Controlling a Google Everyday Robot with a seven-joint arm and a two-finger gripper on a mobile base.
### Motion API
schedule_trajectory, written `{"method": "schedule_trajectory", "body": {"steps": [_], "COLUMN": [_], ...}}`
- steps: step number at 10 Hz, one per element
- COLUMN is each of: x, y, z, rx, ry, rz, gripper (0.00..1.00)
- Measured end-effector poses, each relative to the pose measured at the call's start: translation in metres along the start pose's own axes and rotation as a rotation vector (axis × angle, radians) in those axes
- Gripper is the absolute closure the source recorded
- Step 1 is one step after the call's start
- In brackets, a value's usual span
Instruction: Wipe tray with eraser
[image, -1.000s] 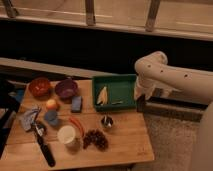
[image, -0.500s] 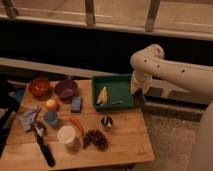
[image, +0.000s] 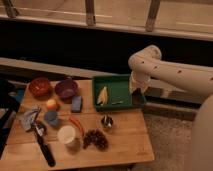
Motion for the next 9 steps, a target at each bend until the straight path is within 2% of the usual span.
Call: {"method": "schedule_trajectory", "body": {"steps": [3,5,9], "x": [-0.035,-0.052,-0.081], "y": [0.039,0.06,0.075], "z": [0.005,0.013,0.036], "rx": [-0.024,-0.052,-0.105], "ry": [-0.056,-0.072,-0.086], "rz": [-0.022,-0.037,-0.051], "gripper": [1.0,1.0,1.0]}}
